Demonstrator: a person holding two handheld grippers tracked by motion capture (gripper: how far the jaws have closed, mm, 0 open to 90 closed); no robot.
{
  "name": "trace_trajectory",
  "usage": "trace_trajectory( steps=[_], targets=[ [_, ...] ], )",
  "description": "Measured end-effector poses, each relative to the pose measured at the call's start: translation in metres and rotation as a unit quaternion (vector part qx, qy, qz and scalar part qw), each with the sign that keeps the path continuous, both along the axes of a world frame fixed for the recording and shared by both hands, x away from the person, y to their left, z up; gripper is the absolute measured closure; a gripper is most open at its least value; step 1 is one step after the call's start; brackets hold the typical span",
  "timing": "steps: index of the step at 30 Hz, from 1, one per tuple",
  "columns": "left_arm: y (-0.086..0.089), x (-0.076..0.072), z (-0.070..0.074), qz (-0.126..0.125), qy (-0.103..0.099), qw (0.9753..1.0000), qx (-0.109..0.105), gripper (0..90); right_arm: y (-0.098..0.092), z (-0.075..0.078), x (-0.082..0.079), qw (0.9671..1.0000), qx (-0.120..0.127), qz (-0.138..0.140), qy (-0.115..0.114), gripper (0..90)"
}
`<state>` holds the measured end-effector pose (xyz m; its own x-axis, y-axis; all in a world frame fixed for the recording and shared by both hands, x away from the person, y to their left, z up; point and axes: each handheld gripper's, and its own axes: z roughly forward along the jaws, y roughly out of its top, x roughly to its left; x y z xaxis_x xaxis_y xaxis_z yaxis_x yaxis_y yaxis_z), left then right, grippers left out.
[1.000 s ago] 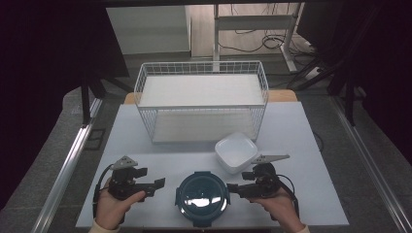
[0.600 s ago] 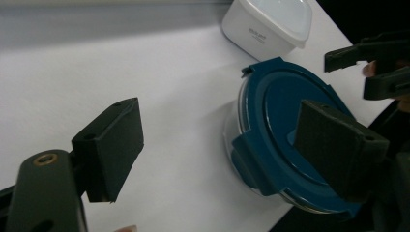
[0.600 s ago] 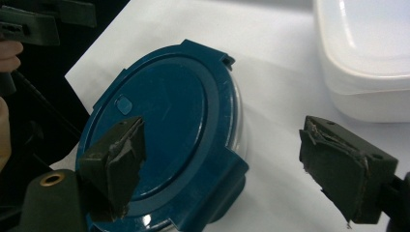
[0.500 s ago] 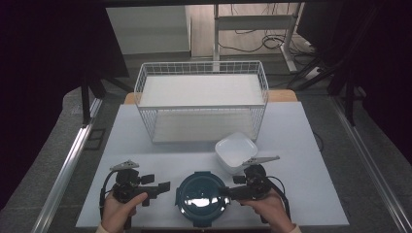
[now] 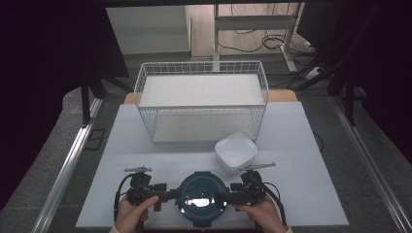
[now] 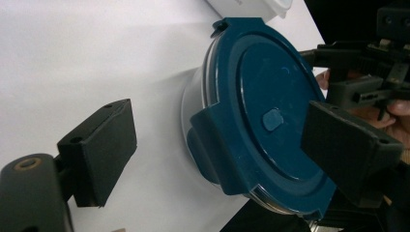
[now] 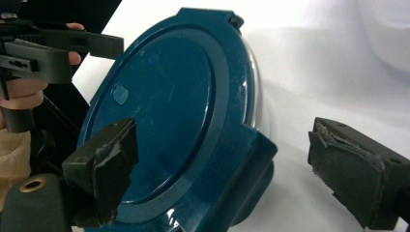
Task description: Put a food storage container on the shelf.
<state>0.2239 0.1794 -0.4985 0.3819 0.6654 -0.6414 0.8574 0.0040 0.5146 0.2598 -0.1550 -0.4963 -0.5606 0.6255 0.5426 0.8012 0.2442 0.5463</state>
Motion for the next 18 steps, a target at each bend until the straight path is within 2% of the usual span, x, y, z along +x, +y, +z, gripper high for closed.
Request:
trace_trajectory(
  steps=[4,6,8,11,12,16,18],
  targets=[
    [-0.002,0.000,-0.005,-0.001,0.010,0.9999,-0.012,12.5,0.003,-0.004,-0.001,0.9999,0.008,-0.005,0.010,10.1],
    [-0.008,0.001,-0.011,-0.008,0.022,0.9995,-0.019,12.5,0.004,-0.005,-0.002,0.9997,0.013,-0.008,0.018,10.0],
    [-0.010,0.001,-0.013,-0.012,0.026,0.9994,-0.021,12.5,0.005,-0.007,-0.003,0.9995,0.021,-0.008,0.024,10.1],
    [-0.015,0.001,-0.019,-0.019,0.043,0.9983,-0.034,12.2,0.006,-0.008,-0.004,0.9993,0.024,-0.011,0.026,10.2],
    [-0.018,0.000,-0.023,-0.025,0.051,0.9976,-0.040,12.2,0.005,-0.009,-0.005,0.9986,0.035,-0.017,0.036,10.6],
    [-0.020,0.000,-0.026,-0.025,0.061,0.9965,-0.051,14.0,0.006,-0.012,-0.006,0.9976,0.047,-0.014,0.049,13.7],
    [-0.021,0.000,-0.027,-0.027,0.064,0.9959,-0.058,15.4,0.008,-0.013,-0.008,0.9977,0.043,-0.008,0.051,15.9]
  ],
)
